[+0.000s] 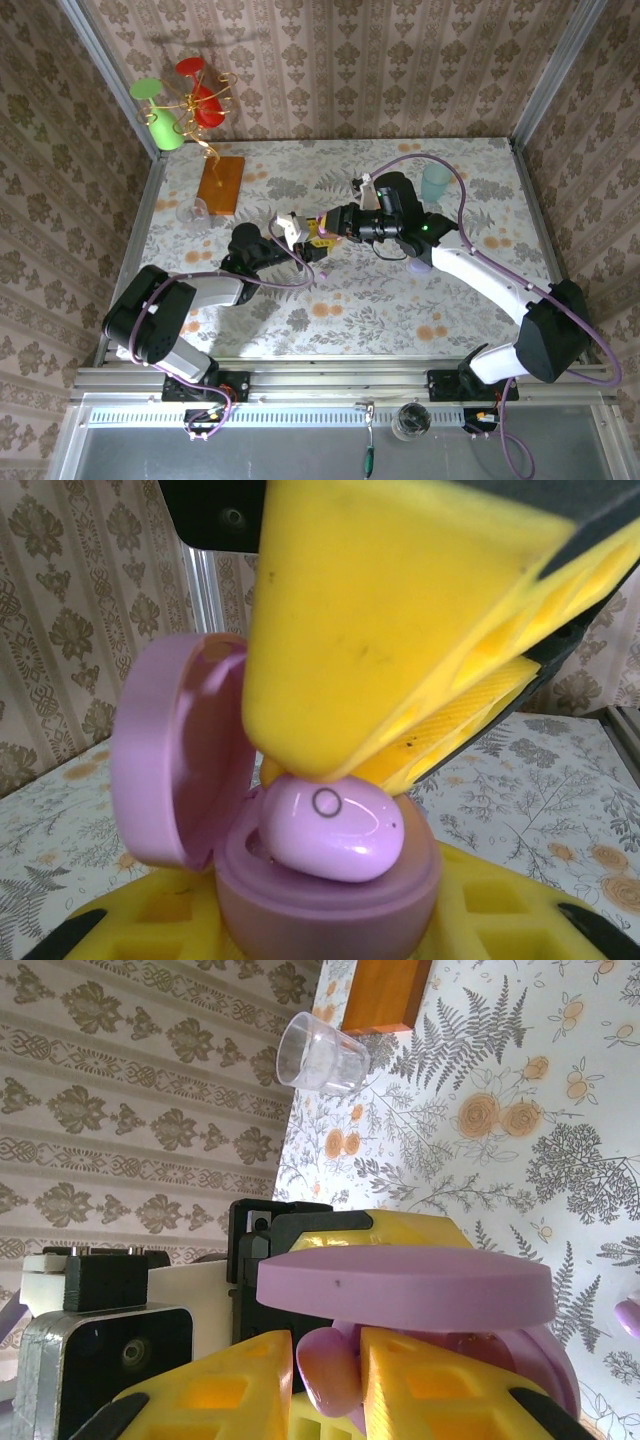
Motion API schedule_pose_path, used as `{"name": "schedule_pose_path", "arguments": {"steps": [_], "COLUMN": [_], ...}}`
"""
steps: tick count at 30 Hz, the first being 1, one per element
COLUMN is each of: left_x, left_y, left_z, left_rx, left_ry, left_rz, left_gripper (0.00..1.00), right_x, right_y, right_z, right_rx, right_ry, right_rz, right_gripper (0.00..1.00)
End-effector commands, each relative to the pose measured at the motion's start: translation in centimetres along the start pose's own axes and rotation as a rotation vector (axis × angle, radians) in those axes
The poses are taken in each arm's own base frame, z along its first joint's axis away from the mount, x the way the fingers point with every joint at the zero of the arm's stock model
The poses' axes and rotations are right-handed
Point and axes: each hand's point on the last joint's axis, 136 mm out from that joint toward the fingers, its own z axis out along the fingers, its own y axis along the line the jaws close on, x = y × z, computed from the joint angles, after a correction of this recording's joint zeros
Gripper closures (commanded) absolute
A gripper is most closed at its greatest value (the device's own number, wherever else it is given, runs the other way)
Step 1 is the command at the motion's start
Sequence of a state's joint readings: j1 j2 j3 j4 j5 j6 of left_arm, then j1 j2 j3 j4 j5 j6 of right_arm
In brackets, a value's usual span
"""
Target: Insert the wireless bluetooth earbuds into the charging case
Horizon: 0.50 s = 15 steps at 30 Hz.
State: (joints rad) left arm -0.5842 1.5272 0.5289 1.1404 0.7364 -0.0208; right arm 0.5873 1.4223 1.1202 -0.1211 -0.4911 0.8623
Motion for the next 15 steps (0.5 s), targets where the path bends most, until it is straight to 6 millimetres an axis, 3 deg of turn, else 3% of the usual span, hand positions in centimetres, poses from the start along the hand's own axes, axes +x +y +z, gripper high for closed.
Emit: {"name": "schedule_pose_path", "arguments": {"steps": [1, 5, 6, 12, 15], "left_x": [-3.9, -3.6, -3.6, -3.4, -3.2], "left_y": [-0.4, -0.1, 0.0, 1.3, 2.2], "left_z": [0.0, -0.2, -0.3, -1.5, -2.5], "left_rx": [0.012, -0.002, -0.008, -0.051, -0.083], "left_ry": [-0.096, -0.096, -0.099, -0.105, -0.100], "left_rz": [0.108, 0.107, 0.102, 0.084, 0.082], "left_gripper": [0.68, 0.68, 0.68, 0.69, 0.69], "right_x": [0.1, 0.1, -0.1, 0.0, 0.6], "right_y": [-0.4, -0.3, 0.8, 2.7, 2.3], "right_z": [-0.5, -0.9, -2.0, -3.8, -4.5], "right_rx": [0.053, 0.051, 0.028, -0.046, -0.037], "right_ry": [-0.002, -0.008, -0.031, -0.070, -0.077], "right_rz": [-0.015, -0.027, -0.050, -0.127, -0.142], "right_gripper": [0.73, 0.70, 0.69, 0.65, 0.63]}}
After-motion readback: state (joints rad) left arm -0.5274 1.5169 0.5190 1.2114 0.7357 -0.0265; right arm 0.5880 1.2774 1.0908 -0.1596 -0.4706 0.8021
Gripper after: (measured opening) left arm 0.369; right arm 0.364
